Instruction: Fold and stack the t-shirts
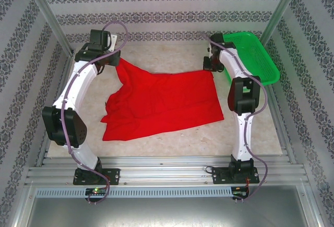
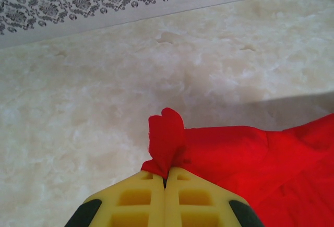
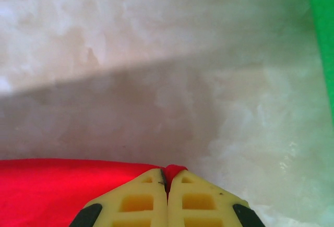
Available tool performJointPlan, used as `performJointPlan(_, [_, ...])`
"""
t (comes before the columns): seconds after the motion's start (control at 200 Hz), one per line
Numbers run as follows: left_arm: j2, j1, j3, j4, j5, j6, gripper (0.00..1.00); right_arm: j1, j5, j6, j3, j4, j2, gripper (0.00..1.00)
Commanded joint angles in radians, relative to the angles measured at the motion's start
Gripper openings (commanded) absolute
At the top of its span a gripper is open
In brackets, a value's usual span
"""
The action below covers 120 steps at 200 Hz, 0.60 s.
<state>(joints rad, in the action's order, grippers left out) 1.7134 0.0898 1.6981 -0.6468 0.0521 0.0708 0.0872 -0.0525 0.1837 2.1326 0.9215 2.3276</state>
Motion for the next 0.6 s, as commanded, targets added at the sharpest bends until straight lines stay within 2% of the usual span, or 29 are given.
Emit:
performJointPlan(0.0, [-0.062,-0.018,-0.027,0.075,0.036,0.051,0.00,-0.008,-0.037,0.003,-0.029,-0.045,-0.048,0.00])
performJointPlan(0.32, [-0.121,-0.047,-0.113,0.152,0.135,-0.007,0.00,-0.010,-0.079,-0.003,-0.117,-0.070,-0.084,0.00])
performJointPlan(0.595, [-0.194,-0.045,-0.230,0.159,0.220,-0.112,0.00,0.006,-0.135,0.043,-0.450,-0.189,-0.252,0.00])
